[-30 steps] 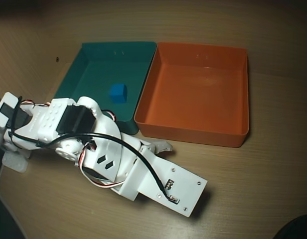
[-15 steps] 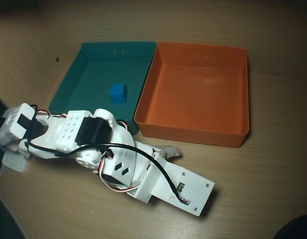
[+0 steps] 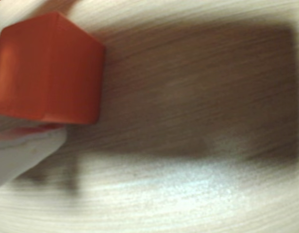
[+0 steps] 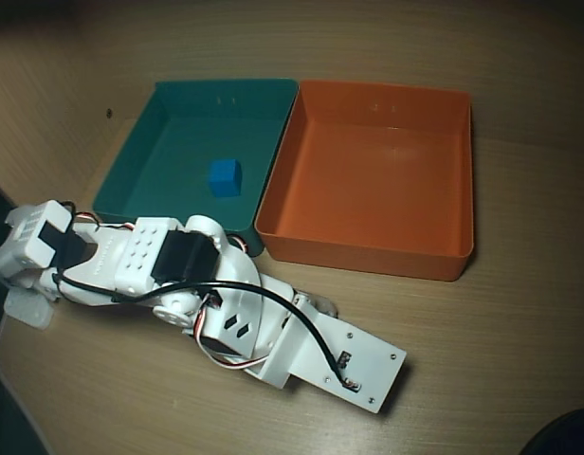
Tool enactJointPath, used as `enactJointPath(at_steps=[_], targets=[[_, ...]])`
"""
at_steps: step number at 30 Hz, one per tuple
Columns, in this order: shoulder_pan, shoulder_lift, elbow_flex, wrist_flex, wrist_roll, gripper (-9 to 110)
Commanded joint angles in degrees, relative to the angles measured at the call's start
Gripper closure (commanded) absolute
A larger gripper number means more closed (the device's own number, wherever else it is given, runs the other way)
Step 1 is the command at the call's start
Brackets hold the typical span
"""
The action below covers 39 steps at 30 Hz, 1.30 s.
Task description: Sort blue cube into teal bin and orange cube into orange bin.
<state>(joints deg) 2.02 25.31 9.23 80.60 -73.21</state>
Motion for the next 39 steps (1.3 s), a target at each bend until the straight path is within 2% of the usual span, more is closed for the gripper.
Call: enactJointPath(at_steps=[1,6,12,19,26,32,39], targets=[[0.4,1.7,-4.0,-0.4,0.3,92],[0.4,1.7,-4.0,-0.4,0.4,109],[0.4,3.7,-4.2,-0.4,0.4,105],[-1.3,19.2,-4.0,-0.4,0.4,107],[-7.6,30.8,-4.0,-0.4,0.4,107],[-14.9,32.1,-4.9,-0.4,0.1,107],[-21.6,29.1,-4.9,-0.4,-8.4,107]])
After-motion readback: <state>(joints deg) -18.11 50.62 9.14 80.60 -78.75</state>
